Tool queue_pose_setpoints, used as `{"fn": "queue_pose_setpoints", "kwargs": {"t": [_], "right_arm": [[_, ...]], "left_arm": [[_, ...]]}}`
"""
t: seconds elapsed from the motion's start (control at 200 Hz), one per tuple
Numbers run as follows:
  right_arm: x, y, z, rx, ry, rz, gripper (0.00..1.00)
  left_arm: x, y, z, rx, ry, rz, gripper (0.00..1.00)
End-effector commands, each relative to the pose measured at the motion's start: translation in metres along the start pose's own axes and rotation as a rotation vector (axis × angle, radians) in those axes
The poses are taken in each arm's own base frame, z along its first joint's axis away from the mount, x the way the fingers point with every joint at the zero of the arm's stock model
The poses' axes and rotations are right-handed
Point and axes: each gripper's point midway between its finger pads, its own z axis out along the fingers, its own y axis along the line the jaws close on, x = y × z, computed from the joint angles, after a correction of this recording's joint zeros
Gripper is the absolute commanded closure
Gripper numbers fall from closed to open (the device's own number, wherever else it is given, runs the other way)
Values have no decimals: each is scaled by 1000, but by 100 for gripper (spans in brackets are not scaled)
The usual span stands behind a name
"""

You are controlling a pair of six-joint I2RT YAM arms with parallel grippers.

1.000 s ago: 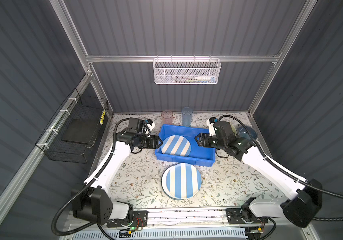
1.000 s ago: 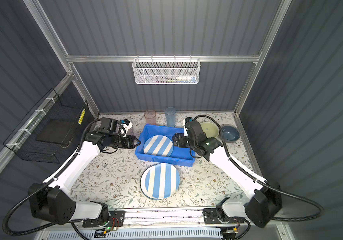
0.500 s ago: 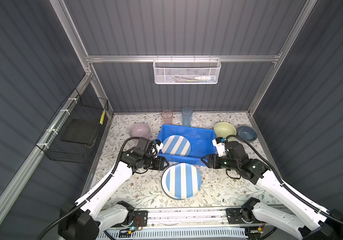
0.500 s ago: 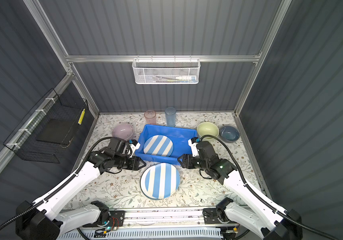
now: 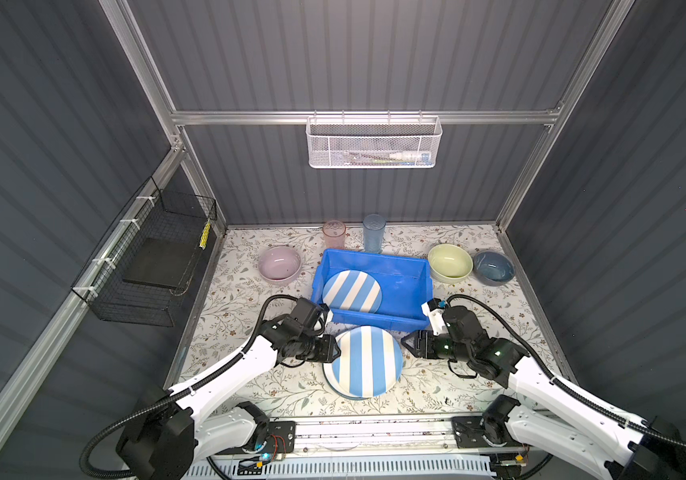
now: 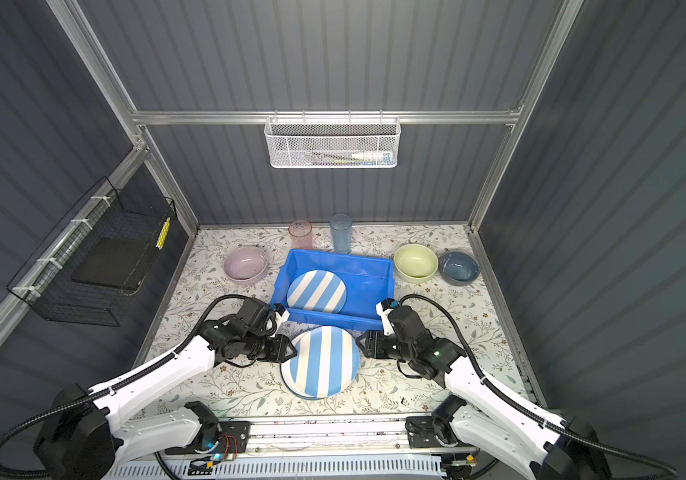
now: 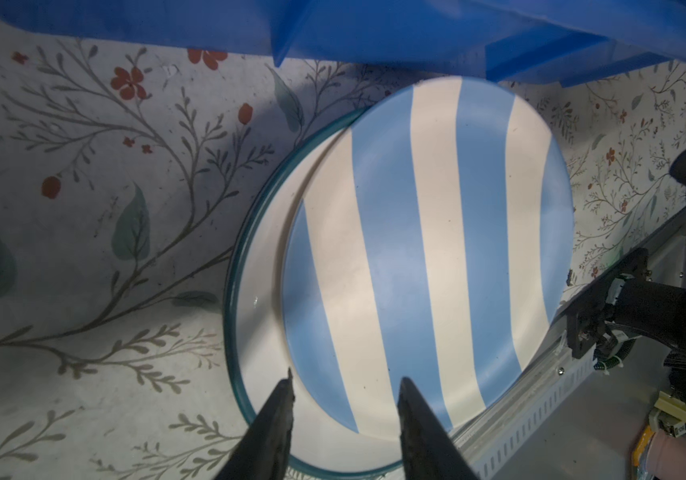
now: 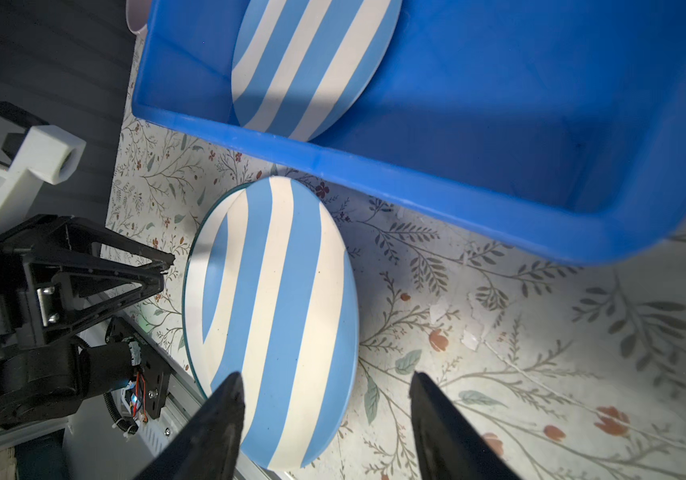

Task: Place the mixed dishes into the plastic bin
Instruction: 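Pinch the next striped plate rim with right gripper while left holds stack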

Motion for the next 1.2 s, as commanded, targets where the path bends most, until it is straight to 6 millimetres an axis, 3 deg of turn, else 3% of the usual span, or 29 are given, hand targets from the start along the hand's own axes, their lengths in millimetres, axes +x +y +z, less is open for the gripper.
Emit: {"fn": "queue_pose_setpoints", "kwargs": {"t": [0.0, 0.615, 1.196], "right_arm": [[0, 1, 7, 27, -37, -15, 36], [27, -9, 52, 124, 37, -22, 44], [23, 7, 47, 46, 15, -11, 50]], "left_arm": [[-5, 3, 4, -21, -34, -21, 57], [20, 25, 29, -113, 34, -25, 63], [22, 13, 51, -74, 70, 0, 65]]}}
